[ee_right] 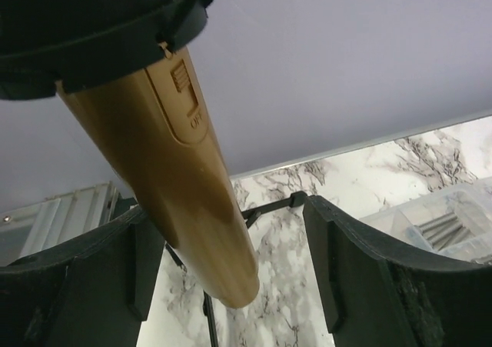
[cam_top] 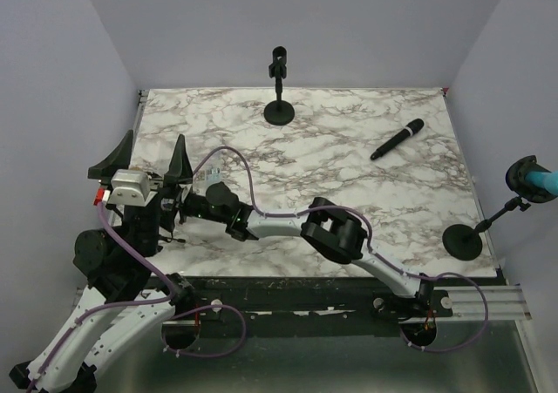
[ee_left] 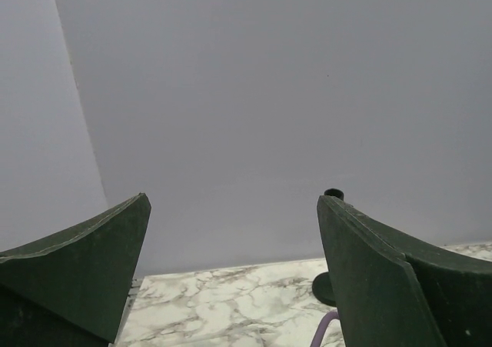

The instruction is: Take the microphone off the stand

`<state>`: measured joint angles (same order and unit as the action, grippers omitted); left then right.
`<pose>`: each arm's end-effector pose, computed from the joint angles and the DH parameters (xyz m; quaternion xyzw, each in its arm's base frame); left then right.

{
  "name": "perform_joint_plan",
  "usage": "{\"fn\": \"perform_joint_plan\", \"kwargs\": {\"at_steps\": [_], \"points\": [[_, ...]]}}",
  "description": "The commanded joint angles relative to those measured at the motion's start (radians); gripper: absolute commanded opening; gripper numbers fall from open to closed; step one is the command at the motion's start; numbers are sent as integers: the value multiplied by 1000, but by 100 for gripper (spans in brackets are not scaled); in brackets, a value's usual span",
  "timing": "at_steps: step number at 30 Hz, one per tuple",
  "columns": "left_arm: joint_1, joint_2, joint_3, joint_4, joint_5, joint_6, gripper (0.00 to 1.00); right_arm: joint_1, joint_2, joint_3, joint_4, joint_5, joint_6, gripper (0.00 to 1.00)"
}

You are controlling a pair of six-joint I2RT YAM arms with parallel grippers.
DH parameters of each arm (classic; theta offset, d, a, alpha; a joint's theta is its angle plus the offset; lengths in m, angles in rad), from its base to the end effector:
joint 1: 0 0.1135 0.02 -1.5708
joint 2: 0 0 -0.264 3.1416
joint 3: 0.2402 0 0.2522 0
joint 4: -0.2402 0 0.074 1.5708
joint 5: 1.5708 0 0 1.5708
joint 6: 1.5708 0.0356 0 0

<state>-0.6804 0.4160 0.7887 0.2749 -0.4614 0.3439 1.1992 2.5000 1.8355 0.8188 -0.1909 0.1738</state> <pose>0.0638 -0.0312 0.4291 0.0340 0.4783 -0.0456 0.8764 0.2003 0.5326 0.1844 -0.3807 0.5288 0.5272 0.5455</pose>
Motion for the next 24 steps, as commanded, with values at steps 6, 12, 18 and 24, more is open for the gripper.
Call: {"fn": "perform_joint_plan", "kwargs": {"at_steps": [6,12,18,24], "points": [[12,-39,-30,49,-53,31,91,31,22,24,13,99,-20,46],[15,-52,-47,78,-74,48,90,53,-75,-126,96,182,-89,11],[16,-81,-80,139,-100,81,89,71,-191,-327,196,330,-120,1],[16,-93,-100,178,-116,96,89,73,-330,-510,238,381,-132,1]]}}
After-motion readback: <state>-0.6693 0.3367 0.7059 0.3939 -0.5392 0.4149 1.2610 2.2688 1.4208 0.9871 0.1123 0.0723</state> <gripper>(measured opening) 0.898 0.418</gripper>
